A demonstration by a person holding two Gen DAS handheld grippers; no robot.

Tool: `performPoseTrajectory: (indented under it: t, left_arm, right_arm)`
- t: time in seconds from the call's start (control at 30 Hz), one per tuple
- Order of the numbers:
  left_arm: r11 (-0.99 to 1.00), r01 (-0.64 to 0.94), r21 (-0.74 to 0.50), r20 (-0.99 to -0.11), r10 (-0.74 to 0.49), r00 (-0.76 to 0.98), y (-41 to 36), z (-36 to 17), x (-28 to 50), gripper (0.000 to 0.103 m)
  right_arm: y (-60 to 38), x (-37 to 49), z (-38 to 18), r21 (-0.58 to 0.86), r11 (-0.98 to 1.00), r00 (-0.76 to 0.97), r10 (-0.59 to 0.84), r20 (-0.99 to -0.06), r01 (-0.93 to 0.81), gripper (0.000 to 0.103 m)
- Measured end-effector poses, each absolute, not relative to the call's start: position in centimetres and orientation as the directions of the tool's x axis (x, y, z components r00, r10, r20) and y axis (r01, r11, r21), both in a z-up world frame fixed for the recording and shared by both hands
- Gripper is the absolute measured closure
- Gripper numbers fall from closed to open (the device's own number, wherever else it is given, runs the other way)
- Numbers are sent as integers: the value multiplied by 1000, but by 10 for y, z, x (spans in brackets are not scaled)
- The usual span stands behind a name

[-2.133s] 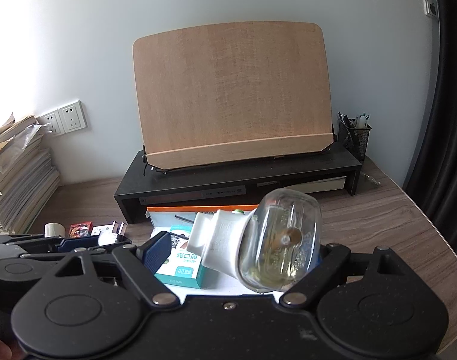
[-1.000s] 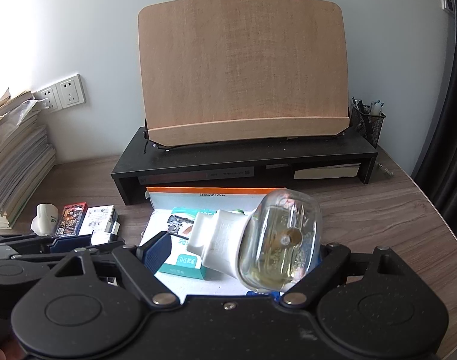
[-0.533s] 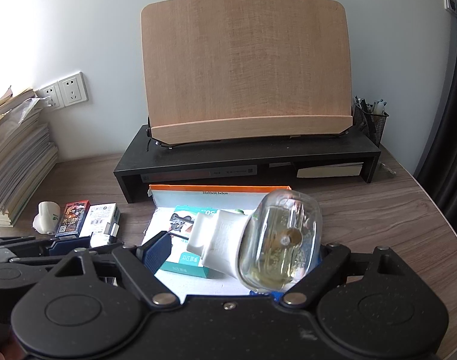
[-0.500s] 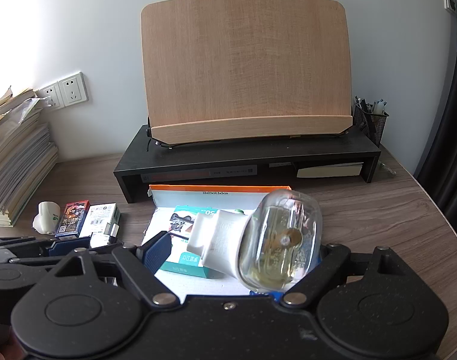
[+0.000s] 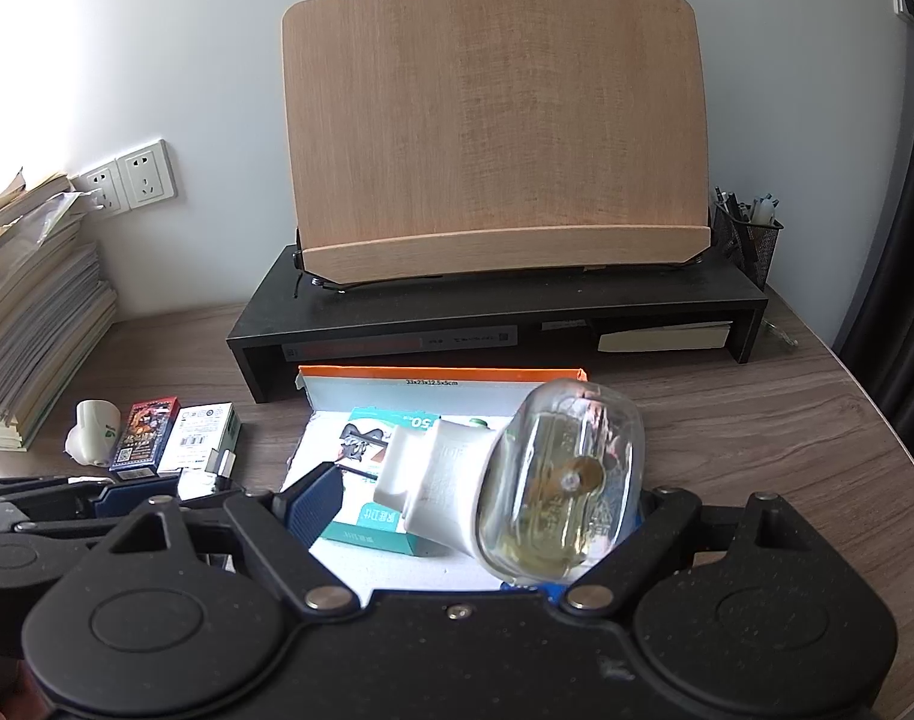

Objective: Organize rigid objects
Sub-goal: 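Lower the black plug into the white box with left tool while right holds the heater above it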

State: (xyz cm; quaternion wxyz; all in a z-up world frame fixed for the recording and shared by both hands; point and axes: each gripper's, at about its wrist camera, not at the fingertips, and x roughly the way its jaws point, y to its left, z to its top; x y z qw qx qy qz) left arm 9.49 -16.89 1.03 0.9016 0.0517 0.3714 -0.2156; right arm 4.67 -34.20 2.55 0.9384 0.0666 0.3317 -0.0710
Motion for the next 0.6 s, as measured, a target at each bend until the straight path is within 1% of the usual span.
performPoseTrajectory:
  t: [0.6]
  left_arm:
    - [904,423,-65,-692,-346,634,-168,11,95,67]
  right_arm:
    - [-341,49,26,77,983,769,-83,-634,169,2]
